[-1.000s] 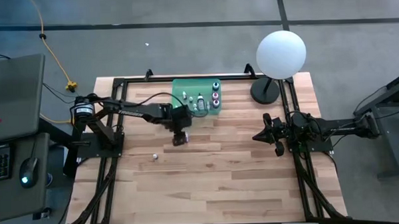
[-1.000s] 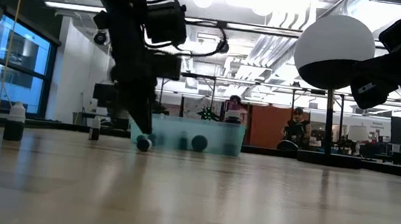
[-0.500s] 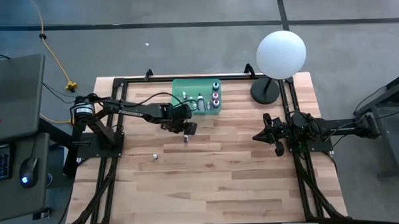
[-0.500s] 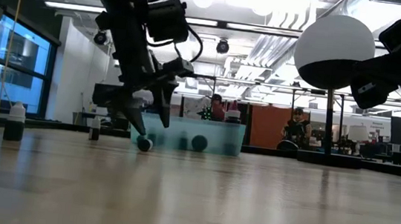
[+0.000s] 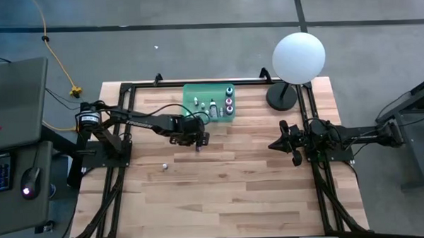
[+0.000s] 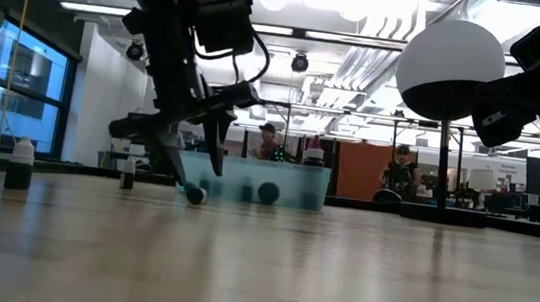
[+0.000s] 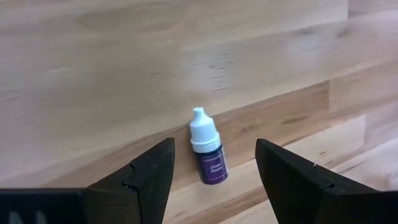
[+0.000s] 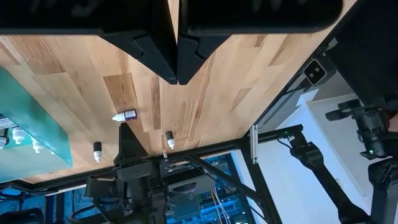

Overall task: Pick & Place food coloring
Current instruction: Put the small purple food coloring into the bin

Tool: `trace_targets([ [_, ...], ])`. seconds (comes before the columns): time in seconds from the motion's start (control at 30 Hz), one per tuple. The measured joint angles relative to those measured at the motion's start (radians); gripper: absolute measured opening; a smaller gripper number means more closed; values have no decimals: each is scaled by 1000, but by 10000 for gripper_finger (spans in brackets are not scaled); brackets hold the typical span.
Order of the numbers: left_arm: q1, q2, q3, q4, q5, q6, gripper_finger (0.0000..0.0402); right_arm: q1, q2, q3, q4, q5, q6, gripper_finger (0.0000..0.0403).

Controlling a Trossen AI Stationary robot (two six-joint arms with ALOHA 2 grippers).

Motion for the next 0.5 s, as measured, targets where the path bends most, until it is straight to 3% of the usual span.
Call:
trace_targets([
  [0.27, -9, 1, 0, 12, -6, -43, 223, 0, 0, 0, 0, 0, 0, 0],
  [0.5, -24, 77, 2, 23, 20, -58, 223, 0, 1, 0, 1, 0, 0, 0],
])
